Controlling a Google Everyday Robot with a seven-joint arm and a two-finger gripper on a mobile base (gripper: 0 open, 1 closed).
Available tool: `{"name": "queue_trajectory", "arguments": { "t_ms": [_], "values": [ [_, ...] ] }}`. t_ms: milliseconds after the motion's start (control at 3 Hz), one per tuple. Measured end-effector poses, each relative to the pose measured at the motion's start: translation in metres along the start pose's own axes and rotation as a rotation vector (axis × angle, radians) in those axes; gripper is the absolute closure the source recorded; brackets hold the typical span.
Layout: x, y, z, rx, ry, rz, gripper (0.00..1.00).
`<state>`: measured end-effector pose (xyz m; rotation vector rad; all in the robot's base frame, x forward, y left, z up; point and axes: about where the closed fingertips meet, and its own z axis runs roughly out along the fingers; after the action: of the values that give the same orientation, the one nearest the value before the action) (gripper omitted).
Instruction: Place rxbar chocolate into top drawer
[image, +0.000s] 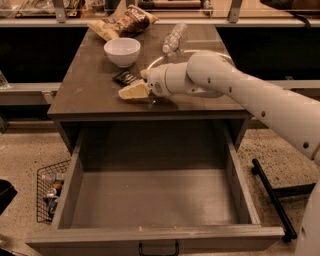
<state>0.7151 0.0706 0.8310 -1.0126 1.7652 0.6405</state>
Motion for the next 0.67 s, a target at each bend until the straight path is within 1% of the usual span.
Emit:
{"name": "queue_trajectory", "arguments": {
  "t_ms": [333, 667],
  "values": [
    [-0.0001, 0.0025, 0.0028, -0.006, 0.001, -0.001, 0.67],
    [-0.0001, 0.004, 0.0043, -0.009, 0.001, -0.001, 0.9]
  ]
}}
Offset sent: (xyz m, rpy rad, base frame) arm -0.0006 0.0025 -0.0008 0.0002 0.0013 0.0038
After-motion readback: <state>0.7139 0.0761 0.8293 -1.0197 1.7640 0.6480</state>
